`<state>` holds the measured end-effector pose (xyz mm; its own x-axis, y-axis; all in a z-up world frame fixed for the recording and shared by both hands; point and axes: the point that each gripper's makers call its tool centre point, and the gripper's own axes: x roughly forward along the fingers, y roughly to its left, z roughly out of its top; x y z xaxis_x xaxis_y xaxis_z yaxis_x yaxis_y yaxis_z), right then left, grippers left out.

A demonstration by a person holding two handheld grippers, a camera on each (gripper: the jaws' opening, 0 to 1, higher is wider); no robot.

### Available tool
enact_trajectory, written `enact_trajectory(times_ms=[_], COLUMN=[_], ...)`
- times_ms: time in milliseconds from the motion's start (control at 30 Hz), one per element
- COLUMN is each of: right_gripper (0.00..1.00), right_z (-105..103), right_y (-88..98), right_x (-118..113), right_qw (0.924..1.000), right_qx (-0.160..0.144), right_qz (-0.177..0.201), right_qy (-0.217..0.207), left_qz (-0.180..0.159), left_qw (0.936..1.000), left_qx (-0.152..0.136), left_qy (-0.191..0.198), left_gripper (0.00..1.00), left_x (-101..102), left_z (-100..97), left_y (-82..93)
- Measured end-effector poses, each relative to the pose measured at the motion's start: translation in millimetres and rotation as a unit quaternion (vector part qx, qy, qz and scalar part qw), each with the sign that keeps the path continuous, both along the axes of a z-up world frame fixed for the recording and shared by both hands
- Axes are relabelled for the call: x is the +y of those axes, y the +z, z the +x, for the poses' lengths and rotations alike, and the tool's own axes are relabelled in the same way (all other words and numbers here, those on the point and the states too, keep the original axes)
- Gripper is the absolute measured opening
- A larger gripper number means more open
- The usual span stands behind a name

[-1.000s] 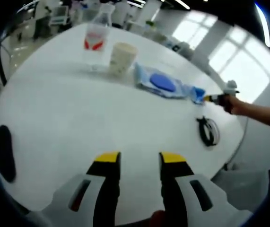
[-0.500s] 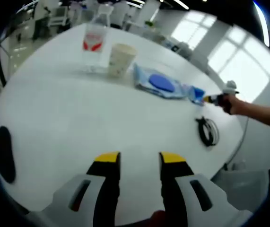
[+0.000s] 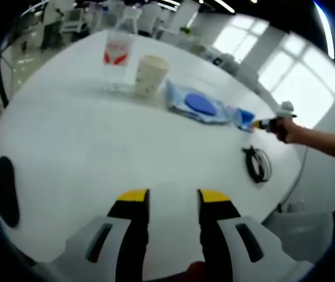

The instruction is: Arrange the tabletop items into an orderly group along one side of the table until the central work area is clear of visible clutter.

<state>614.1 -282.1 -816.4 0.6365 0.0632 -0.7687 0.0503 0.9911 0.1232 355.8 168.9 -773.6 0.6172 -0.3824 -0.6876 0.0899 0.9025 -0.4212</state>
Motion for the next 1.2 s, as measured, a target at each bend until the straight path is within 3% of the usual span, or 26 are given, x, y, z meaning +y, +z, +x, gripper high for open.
enact_trajectory(times_ms=[533,733,1200], right_gripper=[0.04,0.20,0.24], right_z=[-11,-21,-29], right_y=[3.9,7.1,22.7], right_x=[13,12,23], right_qw=[1.0000,1.0000,0.9997], right_qx=[-0.004,0.002,-0.015], right_qz=[0.003,-0.007,0.020], right_qy=[0.003,-0.002,0.008], left_qz=[0.000,0.000,0.001], left_qw=[1.0000,1.0000,1.0000], left_qx=[0.000,-0.001,-0.005], left_qy=[-0.003,-0.002,-0.008], left_gripper=[0.30,0.30,0.30], left_x=[-2,-1,-1], left_z=[-0.5,0.1,1.4], left_y=[0.6,0.7,1.9])
